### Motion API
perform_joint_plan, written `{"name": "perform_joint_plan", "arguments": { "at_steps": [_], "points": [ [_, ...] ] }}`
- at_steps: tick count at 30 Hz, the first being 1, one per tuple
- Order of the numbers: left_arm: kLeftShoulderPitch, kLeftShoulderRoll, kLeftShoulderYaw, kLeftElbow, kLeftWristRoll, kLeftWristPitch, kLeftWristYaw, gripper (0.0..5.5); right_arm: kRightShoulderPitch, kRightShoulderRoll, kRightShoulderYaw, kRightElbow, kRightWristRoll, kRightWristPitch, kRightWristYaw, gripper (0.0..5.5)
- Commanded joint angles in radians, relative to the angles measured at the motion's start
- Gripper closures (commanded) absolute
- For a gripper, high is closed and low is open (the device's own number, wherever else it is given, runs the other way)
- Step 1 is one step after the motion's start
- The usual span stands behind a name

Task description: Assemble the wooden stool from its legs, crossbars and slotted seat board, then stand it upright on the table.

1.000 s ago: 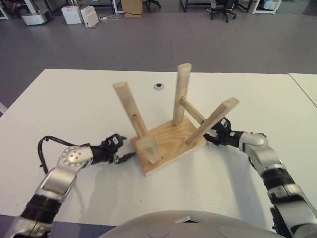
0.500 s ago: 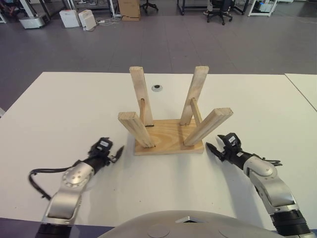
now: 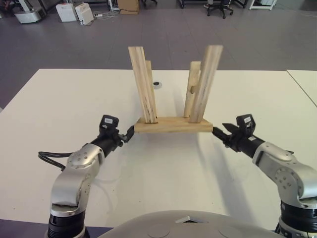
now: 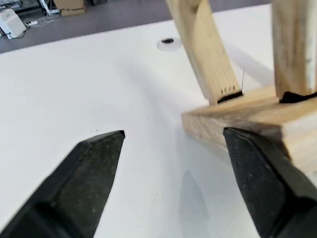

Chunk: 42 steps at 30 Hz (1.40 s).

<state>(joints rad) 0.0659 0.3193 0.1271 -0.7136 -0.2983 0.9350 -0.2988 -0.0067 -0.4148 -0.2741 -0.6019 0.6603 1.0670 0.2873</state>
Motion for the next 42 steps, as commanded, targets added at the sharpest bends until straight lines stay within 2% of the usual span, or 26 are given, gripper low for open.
{"name": "perform_joint_plan", "arguments": {
  "at_steps": [1, 3, 6, 9, 10, 12, 13, 14, 17, 21, 24, 27, 29, 32, 34, 37, 42],
  "points": [
    [-0.062, 0.038, 0.076, -0.150, -0.266, 0.117, -0.145, 1.80, -0.109, -0.050, -0.082, -0.204, 0.399, 0.097, 0.056, 2.35],
    [-0.020, 0.090, 0.103, -0.133, -0.262, 0.124, -0.169, 1.80, -0.042, -0.107, -0.067, -0.221, 0.372, 0.120, 0.079, 2.35],
    [0.089, 0.233, 0.144, -0.066, -0.216, 0.068, -0.251, 1.80, 0.075, -0.255, -0.061, -0.207, 0.271, 0.094, 0.137, 2.35],
    [0.160, 0.431, 0.198, 0.137, -0.086, -0.119, -0.362, 1.80, 0.128, -0.418, -0.073, -0.046, 0.044, -0.110, 0.235, 2.35],
    [0.159, 0.506, 0.176, 0.211, -0.020, -0.206, -0.398, 1.80, 0.131, -0.447, -0.091, -0.003, 0.010, -0.197, 0.312, 2.35],
    [0.128, 0.578, 0.118, 0.248, 0.010, -0.310, -0.494, 1.80, 0.115, -0.499, -0.108, 0.120, -0.038, -0.336, 0.450, 2.35],
    [0.112, 0.587, 0.085, 0.234, -0.006, -0.340, -0.543, 1.80, 0.095, -0.528, -0.081, 0.201, -0.078, -0.401, 0.508, 2.35],
    [0.090, 0.590, 0.027, 0.210, -0.023, -0.364, -0.594, 1.80, 0.041, -0.545, 0.001, 0.318, -0.170, -0.493, 0.534, 2.35],
    [0.014, 0.594, -0.157, 0.189, -0.005, -0.422, -0.711, 1.80, -0.109, -0.507, 0.230, 0.564, -0.363, -0.748, 0.659, 2.35],
    [-0.150, 0.501, -0.354, 0.282, 0.099, -0.485, -0.712, 1.80, -0.330, -0.434, 0.413, 0.871, -0.474, -0.982, 0.896, 2.35],
    [-0.226, 0.451, -0.419, 0.354, 0.151, -0.523, -0.700, 1.80, -0.463, -0.395, 0.492, 1.044, -0.545, -1.085, 1.007, 2.35],
    [-0.284, 0.415, -0.448, 0.411, 0.185, -0.559, -0.695, 1.80, -0.506, -0.377, 0.512, 1.135, -0.572, -1.164, 1.062, 2.35],
    [-0.315, 0.387, -0.447, 0.430, 0.176, -0.569, -0.696, 1.80, -0.503, -0.374, 0.502, 1.111, -0.544, -1.193, 1.104, 2.35],
    [-0.346, 0.352, -0.432, 0.443, 0.145, -0.574, -0.710, 1.77, -0.479, -0.385, 0.498, 1.042, -0.525, -1.220, 1.152, 2.89],
    [-0.350, 0.343, -0.432, 0.436, 0.110, -0.565, -0.742, 2.11, -0.492, -0.373, 0.494, 1.044, -0.529, -1.233, 1.154, 3.24],
    [-0.327, 0.392, -0.447, 0.444, 0.106, -0.572, -0.807, 2.65, -0.505, -0.355, 0.481, 1.040, -0.524, -1.248, 1.146, 3.78],
    [-0.310, 0.470, -0.407, 0.513, 0.126, -0.625, -0.846, 3.47, -0.456, -0.384, 0.455, 0.925, -0.477, -1.230, 1.191, 4.01]
  ]
}}
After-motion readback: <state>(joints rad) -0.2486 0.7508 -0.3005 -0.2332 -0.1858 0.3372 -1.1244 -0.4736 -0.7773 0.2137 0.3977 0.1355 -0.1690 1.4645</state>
